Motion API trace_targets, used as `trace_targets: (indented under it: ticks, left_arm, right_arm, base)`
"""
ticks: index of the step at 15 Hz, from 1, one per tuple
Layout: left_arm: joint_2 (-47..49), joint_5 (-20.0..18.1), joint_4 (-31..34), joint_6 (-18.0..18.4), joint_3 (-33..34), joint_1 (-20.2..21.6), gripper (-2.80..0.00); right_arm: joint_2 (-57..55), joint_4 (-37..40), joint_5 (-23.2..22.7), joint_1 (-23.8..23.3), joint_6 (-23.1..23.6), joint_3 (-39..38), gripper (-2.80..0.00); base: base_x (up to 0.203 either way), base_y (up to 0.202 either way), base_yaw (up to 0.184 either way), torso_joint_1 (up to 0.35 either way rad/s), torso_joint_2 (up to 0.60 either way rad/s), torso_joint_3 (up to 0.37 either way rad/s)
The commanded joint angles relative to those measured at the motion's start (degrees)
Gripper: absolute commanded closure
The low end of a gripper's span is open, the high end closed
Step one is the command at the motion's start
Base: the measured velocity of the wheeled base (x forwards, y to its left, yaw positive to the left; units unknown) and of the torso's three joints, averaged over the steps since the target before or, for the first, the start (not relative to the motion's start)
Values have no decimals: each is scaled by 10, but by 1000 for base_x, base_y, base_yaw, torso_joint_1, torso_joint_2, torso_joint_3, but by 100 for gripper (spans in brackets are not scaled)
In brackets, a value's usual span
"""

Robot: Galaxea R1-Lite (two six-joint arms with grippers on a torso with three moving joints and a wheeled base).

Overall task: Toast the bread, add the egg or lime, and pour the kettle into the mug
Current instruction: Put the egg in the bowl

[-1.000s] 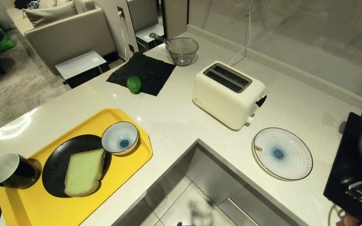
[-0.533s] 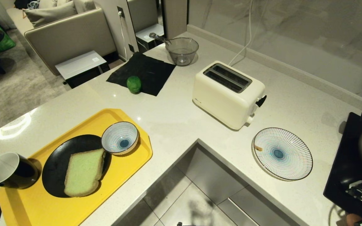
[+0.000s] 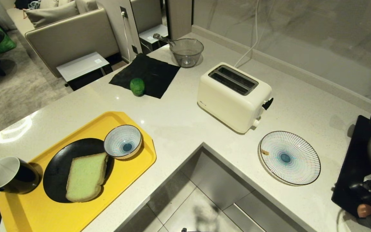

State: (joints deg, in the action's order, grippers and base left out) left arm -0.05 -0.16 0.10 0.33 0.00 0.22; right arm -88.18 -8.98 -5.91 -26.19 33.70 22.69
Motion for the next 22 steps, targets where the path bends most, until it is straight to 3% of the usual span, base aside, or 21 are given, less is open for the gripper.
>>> trace_targets:
  ticks: [1,10,13,16,19,22]
  left_arm:
    - [0,0,0,0,0,0,0]
    - [0,0,0,0,0,0,0]
    - [0,0,0,0,0,0,0]
    - [0,0,0,0,0,0,0]
    - [0,0,0,0,0,0,0]
    - [0,0,0,0,0,0,0]
  right_arm:
    - [48,-1,-3,0,0,21,0]
    - [194,-1,-11,6,16,63,0]
    - [203,-1,-19,53,12,84,0]
    - [209,1,-7,101,-43,133,0]
    - [220,1,1,103,-115,167,0]
    - [247,4,22,103,-145,164,0]
  base:
    - [0,0,0,0,0,0]
    - [0,0,0,0,0,0]
    - [0,0,0,0,0,0]
    - [0,0,0,0,0,0]
    - [0,0,0,0,0,0]
    - [0,0,0,0,0,0]
